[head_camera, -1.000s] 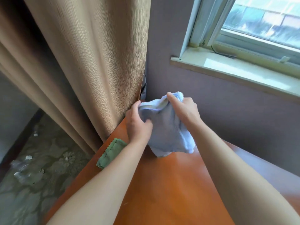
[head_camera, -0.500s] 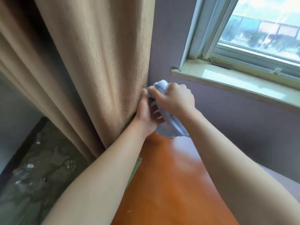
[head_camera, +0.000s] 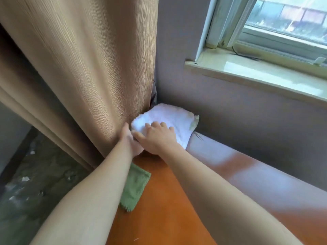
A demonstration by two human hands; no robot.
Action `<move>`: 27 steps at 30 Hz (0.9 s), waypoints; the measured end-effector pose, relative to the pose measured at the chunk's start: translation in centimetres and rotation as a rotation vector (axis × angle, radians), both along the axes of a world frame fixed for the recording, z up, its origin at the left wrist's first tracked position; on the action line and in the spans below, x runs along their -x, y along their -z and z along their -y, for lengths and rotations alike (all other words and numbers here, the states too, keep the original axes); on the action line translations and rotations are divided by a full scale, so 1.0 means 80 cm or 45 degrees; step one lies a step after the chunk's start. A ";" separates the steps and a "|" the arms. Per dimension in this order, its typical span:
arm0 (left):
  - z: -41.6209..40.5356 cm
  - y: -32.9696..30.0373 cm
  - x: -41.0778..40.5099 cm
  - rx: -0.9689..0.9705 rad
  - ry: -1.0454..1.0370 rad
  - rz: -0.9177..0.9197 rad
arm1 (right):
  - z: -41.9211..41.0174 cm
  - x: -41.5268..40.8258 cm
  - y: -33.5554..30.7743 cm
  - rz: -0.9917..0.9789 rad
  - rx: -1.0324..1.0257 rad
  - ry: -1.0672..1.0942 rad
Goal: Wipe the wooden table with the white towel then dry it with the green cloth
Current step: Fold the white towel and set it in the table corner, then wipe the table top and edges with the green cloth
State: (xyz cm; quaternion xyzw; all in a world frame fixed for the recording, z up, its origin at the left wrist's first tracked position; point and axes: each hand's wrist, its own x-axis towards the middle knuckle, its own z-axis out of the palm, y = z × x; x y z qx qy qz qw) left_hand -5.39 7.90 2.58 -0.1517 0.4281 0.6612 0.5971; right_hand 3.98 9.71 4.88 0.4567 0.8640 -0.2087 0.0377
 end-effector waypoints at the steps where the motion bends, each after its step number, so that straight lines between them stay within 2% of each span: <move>1: 0.011 0.014 0.011 0.226 0.036 -0.089 | 0.007 -0.011 0.030 0.068 0.141 -0.011; 3: 0.025 0.033 0.033 0.361 0.101 -0.292 | 0.021 -0.033 0.076 0.102 0.281 -0.015; 5: 0.022 0.049 0.041 0.437 0.227 -0.549 | 0.031 -0.041 0.098 0.039 0.284 -0.016; 10: 0.026 0.074 0.025 0.635 0.352 -1.225 | 0.049 -0.038 0.096 -0.043 0.358 0.005; 12: 0.034 0.084 0.025 0.671 0.318 -1.302 | 0.057 -0.045 0.095 -0.032 0.353 -0.012; 19: 0.066 0.083 0.023 0.729 0.302 -1.292 | 0.092 -0.052 0.093 0.010 0.328 -0.071; 24: 0.099 0.063 0.023 0.696 0.541 -1.733 | 0.086 -0.054 0.080 -0.017 0.398 0.019; 27: 0.146 0.051 0.027 0.601 0.747 -1.987 | 0.110 -0.051 0.072 -0.088 0.260 0.020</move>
